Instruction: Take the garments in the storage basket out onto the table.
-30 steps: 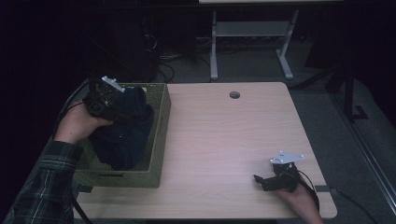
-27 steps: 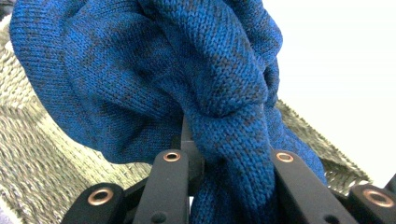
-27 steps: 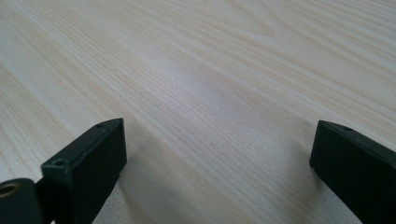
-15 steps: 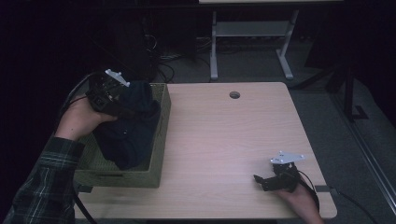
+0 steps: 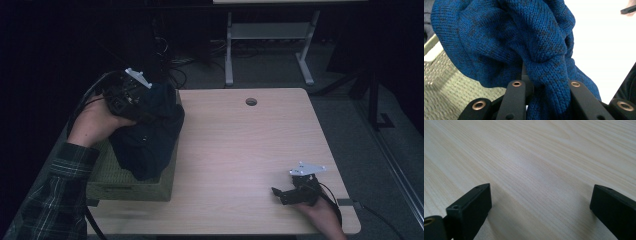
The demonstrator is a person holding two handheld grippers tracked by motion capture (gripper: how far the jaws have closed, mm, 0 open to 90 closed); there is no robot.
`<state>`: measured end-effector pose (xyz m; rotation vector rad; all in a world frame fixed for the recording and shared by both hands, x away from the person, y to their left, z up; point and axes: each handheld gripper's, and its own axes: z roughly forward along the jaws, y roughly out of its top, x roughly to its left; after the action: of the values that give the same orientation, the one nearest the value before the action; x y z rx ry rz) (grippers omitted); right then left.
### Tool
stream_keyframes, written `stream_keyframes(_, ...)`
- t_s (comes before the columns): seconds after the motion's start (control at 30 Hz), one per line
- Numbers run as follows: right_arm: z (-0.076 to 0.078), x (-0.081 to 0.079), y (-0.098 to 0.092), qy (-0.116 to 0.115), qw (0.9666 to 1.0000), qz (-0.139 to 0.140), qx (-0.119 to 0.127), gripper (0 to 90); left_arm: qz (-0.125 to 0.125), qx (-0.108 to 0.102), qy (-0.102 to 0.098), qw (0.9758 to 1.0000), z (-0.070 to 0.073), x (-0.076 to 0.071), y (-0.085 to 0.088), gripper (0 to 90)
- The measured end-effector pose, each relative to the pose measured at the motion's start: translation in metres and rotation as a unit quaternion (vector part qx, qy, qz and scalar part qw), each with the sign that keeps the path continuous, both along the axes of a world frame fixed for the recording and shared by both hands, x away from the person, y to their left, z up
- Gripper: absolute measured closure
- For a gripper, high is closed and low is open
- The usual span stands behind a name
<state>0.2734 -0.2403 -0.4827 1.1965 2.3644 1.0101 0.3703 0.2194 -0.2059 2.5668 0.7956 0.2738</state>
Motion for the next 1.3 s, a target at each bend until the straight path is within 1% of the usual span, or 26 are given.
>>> stream_keyframes(0.2,0.0,0.0,0.0,0.0,1.0,0.0,0.0,3.3,-0.018,-0.003,-0.003,0.9998,0.006,0.0,-0.016,77.6)
stream_keyframes(0.3,0.0,0.0,0.0,0.0,1.0,0.0,0.0,3.3,-0.028,-0.008,-0.003,0.9996,0.008,0.0,-0.024,77.7)
stream_keyframes(0.47,0.0,0.0,0.0,0.0,1.0,0.0,0.0,3.3,-0.048,-0.01,-0.003,0.9988,0.012,-0.001,-0.04,77.7)
stream_keyframes(0.67,0.0,0.0,0.0,0.0,1.0,0.0,0.0,3.3,-0.063,-0.017,-0.005,0.9978,0.014,-0.003,-0.059,77.7)
stream_keyframes(0.8,0.0,0.0,0.0,0.001,1.0,-0.001,0.001,3.3,-0.077,-0.018,-0.001,0.9969,0.012,-0.001,-0.074,77.7)
stream_keyframes(0.93,0.0,0.0,0.0,0.001,1.0,-0.001,0.001,3.3,-0.086,-0.02,-0.002,0.9961,0.009,-0.001,-0.087,77.9)
stream_keyframes(1.07,0.0,0.0,0.0,0.001,1.0,-0.001,0.001,3.3,-0.099,-0.024,0.002,0.9948,0.007,0.0,-0.101,78.0)
stream_keyframes(1.2,0.0,0.0,0.0,0.001,1.0,-0.001,0.0,3.3,-0.112,-0.022,0.006,0.9935,0.003,0.0,-0.116,78.0)
stream_keyframes(1.3,0.0,0.0,0.0,0.0,1.0,0.0,0.0,3.3,-0.115,-0.025,0.009,0.993,-0.001,0.001,-0.127,78.0)
